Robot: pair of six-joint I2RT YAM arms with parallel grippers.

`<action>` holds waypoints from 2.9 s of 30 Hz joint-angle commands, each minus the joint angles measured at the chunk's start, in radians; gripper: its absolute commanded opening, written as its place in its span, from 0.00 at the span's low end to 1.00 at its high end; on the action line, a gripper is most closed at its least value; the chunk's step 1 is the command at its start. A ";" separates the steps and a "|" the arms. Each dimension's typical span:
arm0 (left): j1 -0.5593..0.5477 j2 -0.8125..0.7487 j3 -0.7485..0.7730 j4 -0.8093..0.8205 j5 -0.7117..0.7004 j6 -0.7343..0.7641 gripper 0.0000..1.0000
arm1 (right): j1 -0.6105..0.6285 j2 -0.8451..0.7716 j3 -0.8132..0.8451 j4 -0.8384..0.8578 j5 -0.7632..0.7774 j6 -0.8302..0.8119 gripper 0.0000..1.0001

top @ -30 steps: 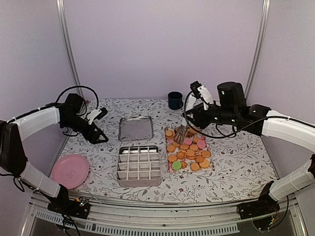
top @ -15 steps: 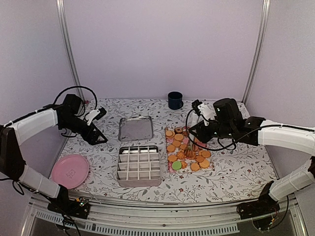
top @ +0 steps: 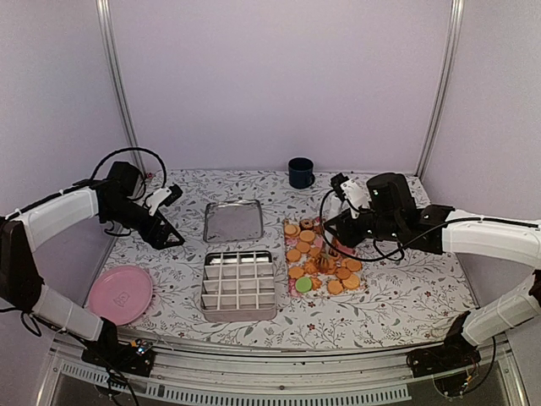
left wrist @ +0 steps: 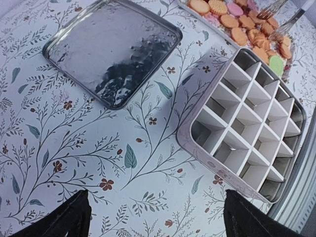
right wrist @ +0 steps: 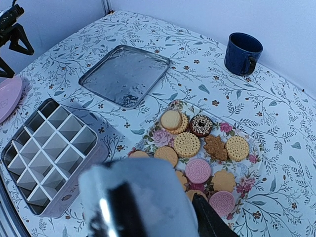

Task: Pack the cookies
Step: Pick up the fake cookies from the plate, then place the fake cookies in the empty pocket of the box.

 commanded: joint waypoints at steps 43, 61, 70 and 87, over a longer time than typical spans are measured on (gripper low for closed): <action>0.066 -0.001 -0.053 0.024 0.013 0.017 0.96 | 0.253 0.490 0.662 0.083 -0.196 -0.044 0.09; 0.081 -0.008 -0.080 0.030 0.046 0.023 0.95 | 0.263 0.725 0.831 0.125 -0.261 -0.043 0.24; 0.080 -0.004 -0.072 0.029 0.060 0.020 0.96 | 0.263 0.741 0.832 0.149 -0.258 -0.037 0.39; 0.080 -0.006 -0.080 0.026 0.079 0.019 0.95 | 0.238 0.587 0.798 0.151 -0.193 -0.089 0.35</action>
